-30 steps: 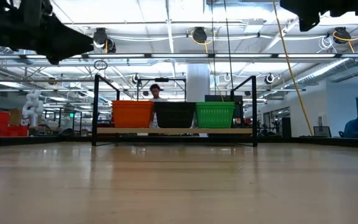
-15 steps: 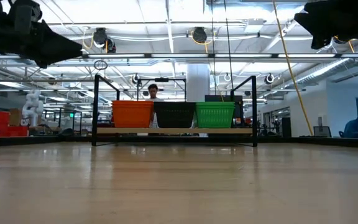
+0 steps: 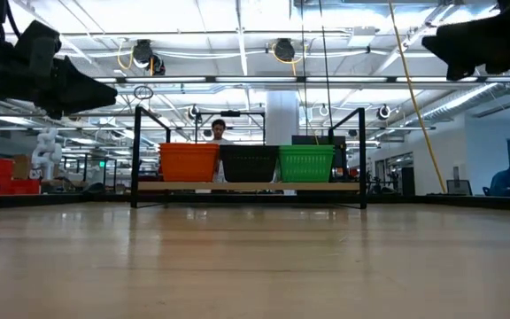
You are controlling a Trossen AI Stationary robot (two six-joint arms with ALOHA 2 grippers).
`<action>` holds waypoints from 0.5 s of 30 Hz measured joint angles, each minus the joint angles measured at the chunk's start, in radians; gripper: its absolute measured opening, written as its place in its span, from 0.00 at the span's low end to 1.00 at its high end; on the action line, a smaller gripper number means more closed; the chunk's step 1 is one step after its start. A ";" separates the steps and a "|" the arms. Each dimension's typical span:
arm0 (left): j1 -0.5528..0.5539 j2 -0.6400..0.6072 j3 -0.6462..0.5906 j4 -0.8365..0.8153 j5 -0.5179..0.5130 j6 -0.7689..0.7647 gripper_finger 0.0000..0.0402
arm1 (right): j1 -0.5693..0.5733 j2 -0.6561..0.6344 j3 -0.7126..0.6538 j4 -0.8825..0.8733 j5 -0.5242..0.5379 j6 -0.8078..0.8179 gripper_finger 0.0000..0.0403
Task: Stack baskets on shelf by color
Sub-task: Return to Home Position
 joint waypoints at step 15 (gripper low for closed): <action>-0.013 -0.077 0.001 -0.019 0.025 0.115 0.43 | -0.262 0.033 -0.056 0.074 -0.151 0.014 0.38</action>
